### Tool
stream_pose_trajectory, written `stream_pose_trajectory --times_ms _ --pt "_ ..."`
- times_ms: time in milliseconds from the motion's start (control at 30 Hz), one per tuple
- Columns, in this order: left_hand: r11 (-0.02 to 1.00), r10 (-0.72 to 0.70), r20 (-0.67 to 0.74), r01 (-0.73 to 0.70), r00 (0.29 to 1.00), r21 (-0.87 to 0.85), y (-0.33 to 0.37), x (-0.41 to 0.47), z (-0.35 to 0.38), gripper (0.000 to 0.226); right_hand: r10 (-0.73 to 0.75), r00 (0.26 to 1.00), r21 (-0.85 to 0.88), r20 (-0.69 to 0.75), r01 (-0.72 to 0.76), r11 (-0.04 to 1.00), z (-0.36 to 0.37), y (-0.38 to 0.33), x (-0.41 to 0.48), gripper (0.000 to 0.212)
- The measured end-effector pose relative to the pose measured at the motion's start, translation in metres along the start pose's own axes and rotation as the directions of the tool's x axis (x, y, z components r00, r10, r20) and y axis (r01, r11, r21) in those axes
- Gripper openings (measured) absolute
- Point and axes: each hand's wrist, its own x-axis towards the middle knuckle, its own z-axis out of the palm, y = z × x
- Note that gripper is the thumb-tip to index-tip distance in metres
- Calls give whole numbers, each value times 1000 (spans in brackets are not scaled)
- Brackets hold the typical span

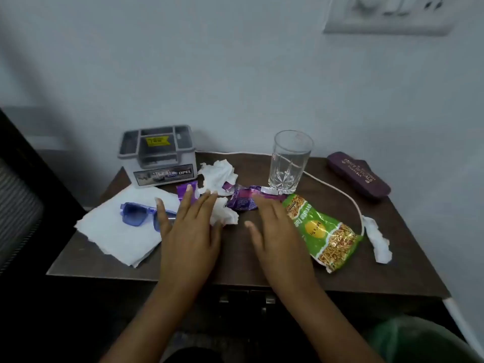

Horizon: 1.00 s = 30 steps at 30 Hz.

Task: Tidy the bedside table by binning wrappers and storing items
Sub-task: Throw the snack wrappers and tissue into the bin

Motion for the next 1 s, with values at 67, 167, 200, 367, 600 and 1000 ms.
stream_pose_trajectory --times_ms 67,167,200,367,600,1000 --pt "997 -72 71 74 995 -25 -2 9 -8 47 119 986 197 114 -140 970 9 -10 9 39" --pt "996 -91 187 90 978 14 0 23 -11 49 185 965 260 187 -230 938 26 -19 21 26" --pt "997 -80 207 77 975 21 1 24 -12 46 211 959 273 191 -258 927 29 -20 23 23" --pt "994 -59 173 42 983 104 7 25 -11 24 311 938 364 149 -345 865 43 -24 21 5" --pt "997 -71 -128 72 989 3 20 21 -18 14 390 920 524 31 -348 777 31 -35 16 13" --pt "803 -252 -124 136 960 -580 48 28 -34 41 272 959 637 -84 -159 754 -3 -32 38 37"
